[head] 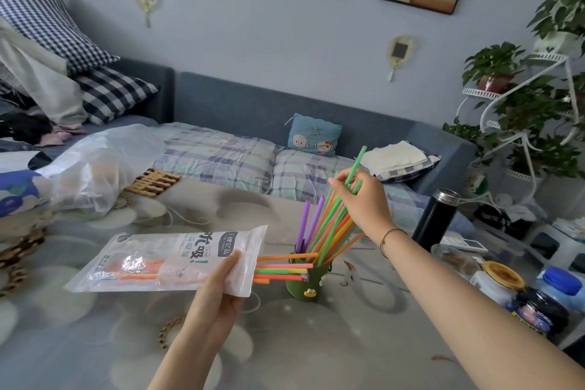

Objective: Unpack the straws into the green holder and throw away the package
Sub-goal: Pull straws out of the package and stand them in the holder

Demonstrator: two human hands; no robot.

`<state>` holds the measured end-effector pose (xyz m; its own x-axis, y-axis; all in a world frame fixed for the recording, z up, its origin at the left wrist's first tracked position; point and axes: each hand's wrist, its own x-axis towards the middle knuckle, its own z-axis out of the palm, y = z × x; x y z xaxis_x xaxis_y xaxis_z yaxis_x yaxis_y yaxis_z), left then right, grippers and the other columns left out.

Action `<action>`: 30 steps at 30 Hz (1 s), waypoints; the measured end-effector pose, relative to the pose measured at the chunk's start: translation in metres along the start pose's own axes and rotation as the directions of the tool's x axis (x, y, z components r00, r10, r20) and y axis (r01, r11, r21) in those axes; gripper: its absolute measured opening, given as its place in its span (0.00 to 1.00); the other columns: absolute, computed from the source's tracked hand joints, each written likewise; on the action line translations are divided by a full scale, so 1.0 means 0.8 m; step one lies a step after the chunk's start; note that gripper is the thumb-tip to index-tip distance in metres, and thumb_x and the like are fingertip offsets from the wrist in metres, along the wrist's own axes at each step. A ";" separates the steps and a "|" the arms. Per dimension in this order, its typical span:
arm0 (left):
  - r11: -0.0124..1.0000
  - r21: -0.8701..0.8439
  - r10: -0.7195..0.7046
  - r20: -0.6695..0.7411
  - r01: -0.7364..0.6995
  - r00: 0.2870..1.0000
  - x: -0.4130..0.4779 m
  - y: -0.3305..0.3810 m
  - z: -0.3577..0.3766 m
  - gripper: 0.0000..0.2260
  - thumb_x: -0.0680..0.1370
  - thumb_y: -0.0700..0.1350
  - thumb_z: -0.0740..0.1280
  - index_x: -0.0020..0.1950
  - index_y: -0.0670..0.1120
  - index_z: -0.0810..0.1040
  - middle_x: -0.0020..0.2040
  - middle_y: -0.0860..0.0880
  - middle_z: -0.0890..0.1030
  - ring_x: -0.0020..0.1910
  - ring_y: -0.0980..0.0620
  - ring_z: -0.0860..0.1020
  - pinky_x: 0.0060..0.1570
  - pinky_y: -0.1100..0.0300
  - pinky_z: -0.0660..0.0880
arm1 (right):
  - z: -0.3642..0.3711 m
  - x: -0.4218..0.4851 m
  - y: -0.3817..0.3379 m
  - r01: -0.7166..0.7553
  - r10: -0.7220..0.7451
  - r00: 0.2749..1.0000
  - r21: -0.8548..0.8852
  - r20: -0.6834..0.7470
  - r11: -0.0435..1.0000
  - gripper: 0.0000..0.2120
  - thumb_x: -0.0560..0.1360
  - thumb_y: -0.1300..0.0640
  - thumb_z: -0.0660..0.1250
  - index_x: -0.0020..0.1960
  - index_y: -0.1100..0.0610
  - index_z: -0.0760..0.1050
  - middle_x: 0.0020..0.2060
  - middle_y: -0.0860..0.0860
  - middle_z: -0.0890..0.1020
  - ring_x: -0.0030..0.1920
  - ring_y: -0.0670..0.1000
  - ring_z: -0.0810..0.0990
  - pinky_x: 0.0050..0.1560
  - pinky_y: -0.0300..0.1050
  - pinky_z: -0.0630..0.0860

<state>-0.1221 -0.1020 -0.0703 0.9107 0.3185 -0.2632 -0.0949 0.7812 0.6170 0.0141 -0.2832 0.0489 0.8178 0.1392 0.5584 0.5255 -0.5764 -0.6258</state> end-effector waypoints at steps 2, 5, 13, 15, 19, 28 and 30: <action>1.000 0.004 -0.003 -0.003 0.003 1.000 -0.001 0.000 0.001 0.09 0.77 0.40 0.68 0.56 0.42 0.77 0.35 0.50 0.82 0.27 0.59 0.80 0.24 0.68 0.75 | 0.000 0.000 0.003 0.029 -0.029 1.000 -0.026 -0.005 0.999 0.06 0.75 0.50 0.67 0.46 0.52 0.73 0.35 0.43 0.77 0.37 0.46 0.79 0.35 0.39 0.75; 1.000 0.010 -0.006 -0.005 0.006 1.000 0.000 -0.001 0.001 0.09 0.77 0.40 0.68 0.56 0.42 0.76 0.37 0.49 0.80 0.26 0.58 0.80 0.22 0.68 0.74 | 0.005 0.001 0.009 0.011 -0.005 0.997 -0.071 0.075 0.997 0.07 0.73 0.51 0.69 0.47 0.52 0.74 0.37 0.47 0.80 0.40 0.49 0.82 0.39 0.45 0.80; 1.000 0.003 -0.018 -0.008 0.018 1.000 0.001 0.000 0.001 0.05 0.77 0.40 0.68 0.52 0.43 0.78 0.38 0.49 0.82 0.29 0.58 0.80 0.26 0.68 0.77 | -0.006 0.004 0.012 0.255 -0.281 0.941 -0.150 -0.188 0.955 0.32 0.71 0.56 0.71 0.70 0.51 0.60 0.55 0.49 0.77 0.52 0.49 0.77 0.52 0.45 0.76; 1.000 0.000 -0.020 -0.014 0.020 1.000 0.001 0.000 0.001 0.06 0.76 0.40 0.69 0.52 0.43 0.78 0.40 0.48 0.81 0.30 0.57 0.81 0.27 0.68 0.77 | -0.006 0.004 0.018 0.270 -0.291 0.943 -0.135 -0.164 0.953 0.36 0.71 0.56 0.71 0.73 0.50 0.56 0.60 0.50 0.75 0.59 0.50 0.74 0.61 0.46 0.71; 1.000 0.001 -0.030 -0.014 0.030 0.999 0.002 0.000 0.001 0.05 0.76 0.41 0.69 0.51 0.43 0.78 0.40 0.48 0.81 0.32 0.56 0.80 0.27 0.68 0.77 | -0.007 0.002 0.025 0.254 -0.301 0.943 -0.275 -0.143 0.927 0.25 0.74 0.51 0.67 0.69 0.52 0.66 0.64 0.52 0.74 0.65 0.52 0.71 0.67 0.53 0.67; 0.999 0.024 -0.021 -0.013 0.021 1.000 0.001 -0.001 0.003 0.03 0.77 0.41 0.68 0.49 0.43 0.78 0.38 0.49 0.80 0.32 0.57 0.79 0.26 0.68 0.76 | -0.020 -0.014 0.044 0.190 -0.242 0.962 -0.325 -0.127 0.927 0.27 0.71 0.41 0.67 0.66 0.52 0.72 0.66 0.51 0.72 0.69 0.52 0.68 0.70 0.54 0.63; 0.999 0.019 -0.026 -0.001 0.026 1.000 0.001 -0.002 0.004 0.02 0.77 0.40 0.67 0.49 0.43 0.78 0.37 0.49 0.80 0.30 0.58 0.79 0.26 0.68 0.76 | -0.021 -0.019 0.046 0.226 -0.258 0.964 -0.318 -0.063 0.921 0.29 0.71 0.40 0.66 0.68 0.53 0.70 0.68 0.52 0.72 0.69 0.52 0.68 0.70 0.53 0.63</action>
<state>-0.1196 -0.1047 -0.0694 0.9126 0.2984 -0.2796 -0.0635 0.7789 0.6240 0.0172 -0.3203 0.0265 0.6379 0.2323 0.7342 0.5940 -0.7552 -0.2772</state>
